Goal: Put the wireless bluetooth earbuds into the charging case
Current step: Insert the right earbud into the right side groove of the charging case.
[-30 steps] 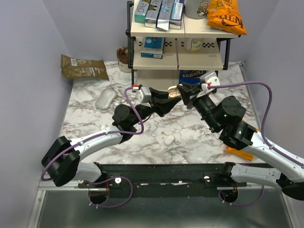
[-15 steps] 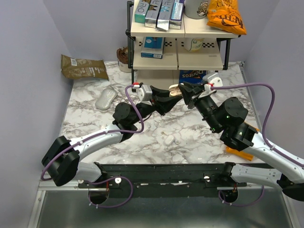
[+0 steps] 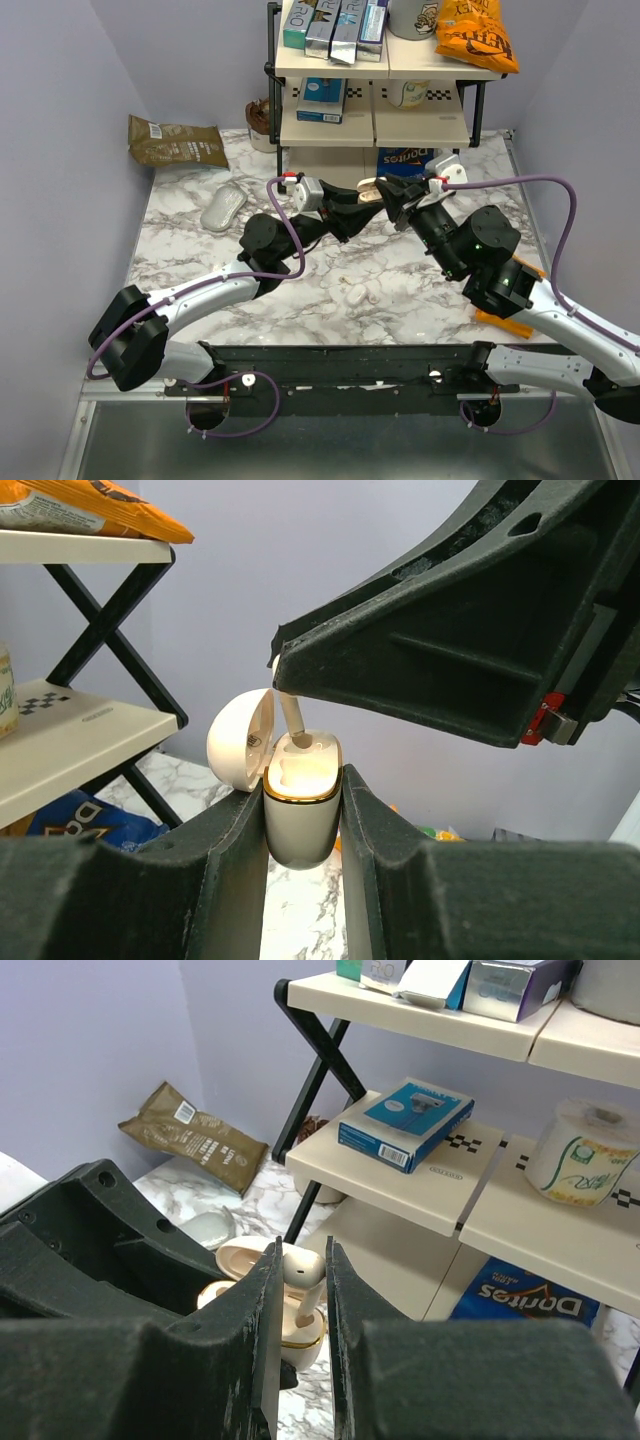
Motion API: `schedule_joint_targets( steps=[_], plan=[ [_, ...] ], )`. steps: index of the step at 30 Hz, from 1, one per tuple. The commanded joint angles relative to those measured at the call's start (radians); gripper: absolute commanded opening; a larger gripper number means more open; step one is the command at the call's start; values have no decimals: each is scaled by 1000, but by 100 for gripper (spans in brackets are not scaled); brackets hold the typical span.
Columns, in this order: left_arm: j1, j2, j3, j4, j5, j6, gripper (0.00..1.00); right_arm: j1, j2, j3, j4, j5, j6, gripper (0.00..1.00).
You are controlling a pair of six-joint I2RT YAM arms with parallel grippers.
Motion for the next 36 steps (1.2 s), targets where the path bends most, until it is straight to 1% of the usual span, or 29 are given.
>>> schedule_joint_targets(
  steps=[1, 11, 15, 16, 18, 19, 21, 22, 25, 30, 36],
  plan=[
    [2, -6, 38, 36, -21, 6, 0, 7, -18, -22, -5, 10, 9, 1],
    [2, -9, 34, 37, -19, 3, 0, 5, -24, -30, -3, 28, -14, 1],
    [2, -8, 36, 40, -19, 4, 0, 5, -20, -21, -15, 14, -29, 1],
    [0, -11, 36, 40, -19, 5, 0, 5, -18, -18, -31, 2, -26, 2],
    [2, -9, 39, 39, -19, 9, 0, 7, -14, -12, -38, -3, -17, 11],
    [2, -9, 39, 39, -19, 11, 0, 5, -14, -6, -48, -1, -13, 19],
    [2, -9, 38, 40, -19, 12, 0, 5, -10, 1, -52, 2, -6, 29],
    [2, -9, 38, 40, -19, 11, 0, 5, -9, 7, -55, 7, -3, 36],
    [2, -11, 31, 45, -19, 11, 0, 7, -7, 14, -58, 13, 6, 44],
    [2, -11, 27, 51, -21, 12, 0, 5, -1, 30, -61, 25, 17, 50],
    [2, -11, 21, 54, -24, 15, 0, 5, -6, 50, -69, 34, 47, 63]
  ],
)
